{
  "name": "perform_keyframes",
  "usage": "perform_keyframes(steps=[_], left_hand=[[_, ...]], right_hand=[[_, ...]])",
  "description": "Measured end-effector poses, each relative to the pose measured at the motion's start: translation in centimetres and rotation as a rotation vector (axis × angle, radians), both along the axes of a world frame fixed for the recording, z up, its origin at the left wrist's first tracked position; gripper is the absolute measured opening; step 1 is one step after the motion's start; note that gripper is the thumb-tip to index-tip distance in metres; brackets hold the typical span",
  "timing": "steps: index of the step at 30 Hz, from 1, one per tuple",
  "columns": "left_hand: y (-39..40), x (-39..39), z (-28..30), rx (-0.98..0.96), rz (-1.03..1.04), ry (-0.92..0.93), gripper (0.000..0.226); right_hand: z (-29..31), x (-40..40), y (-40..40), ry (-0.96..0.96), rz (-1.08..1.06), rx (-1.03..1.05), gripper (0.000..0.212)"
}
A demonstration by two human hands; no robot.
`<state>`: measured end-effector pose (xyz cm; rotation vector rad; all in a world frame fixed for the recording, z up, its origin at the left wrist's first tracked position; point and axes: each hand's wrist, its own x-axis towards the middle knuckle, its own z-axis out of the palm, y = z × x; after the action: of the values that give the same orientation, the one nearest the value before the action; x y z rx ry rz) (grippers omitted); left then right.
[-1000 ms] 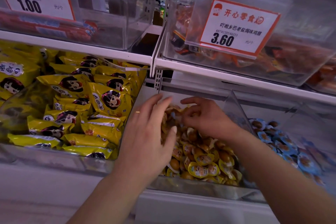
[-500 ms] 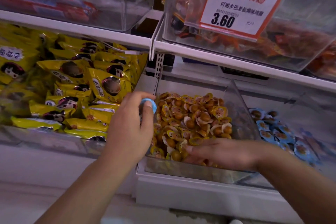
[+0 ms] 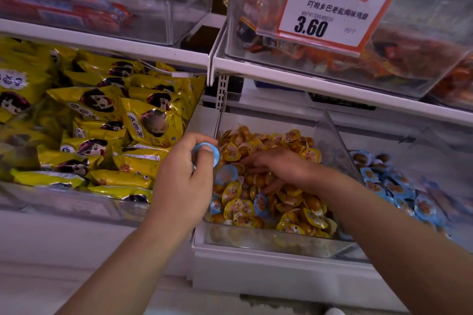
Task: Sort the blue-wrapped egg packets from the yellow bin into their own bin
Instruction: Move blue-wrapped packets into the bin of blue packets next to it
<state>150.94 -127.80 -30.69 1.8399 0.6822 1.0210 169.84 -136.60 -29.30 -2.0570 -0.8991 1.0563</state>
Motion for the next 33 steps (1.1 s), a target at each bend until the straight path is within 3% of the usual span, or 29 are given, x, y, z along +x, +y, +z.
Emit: perform_keyframes(steps=[3,5,7,10,18,21,24,28,30,33], left_hand=[[0.1,-0.1,0.1,-0.010,-0.007,-0.006,0.017],[0.1,-0.2,0.2,-0.009,-0.010,-0.007,0.016],[0.1,-0.3,0.2,-0.007,-0.015,-0.019,0.015],[0.0,-0.5,0.2,-0.018,-0.019,-0.027,0.015],[0.0,-0.6,-0.1,-0.022,-0.021,-0.018,0.013],[0.0,-0.5,0.0,-0.051,-0.027,-0.018,0.015],[0.1,-0.6,0.2,-0.108,-0.045,-0.060,0.013],[0.1,-0.6,0.3,-0.128,-0.051,-0.065,0.014],[0.0,-0.4,0.4,-0.119,-0.040,-0.057,0.014],[-0.1,-0.3,0.4,-0.111,-0.016,-0.055,0.015]], right_hand=[[-0.1,0.1,-0.7,-0.428,0.224,0.023,0.031],[-0.7,-0.1,-1.6,-0.739,0.489,-0.102,0.031],[-2.1,-0.4,-2.4,-0.974,0.684,-0.216,0.048],[-3.5,-0.3,-2.6,-1.125,0.720,-0.265,0.073],[-4.0,-0.3,-3.1,-1.239,0.812,-0.136,0.062],[-4.7,-0.7,-3.3,-1.238,0.777,-0.084,0.047],[-3.9,-0.2,-3.3,-1.060,0.592,-0.040,0.038],[-2.5,-0.8,-1.8,-0.825,0.177,0.289,0.026],[-2.9,-2.0,0.1,-0.859,0.203,0.260,0.028],[-4.3,-3.7,3.0,-0.950,0.313,0.048,0.049]])
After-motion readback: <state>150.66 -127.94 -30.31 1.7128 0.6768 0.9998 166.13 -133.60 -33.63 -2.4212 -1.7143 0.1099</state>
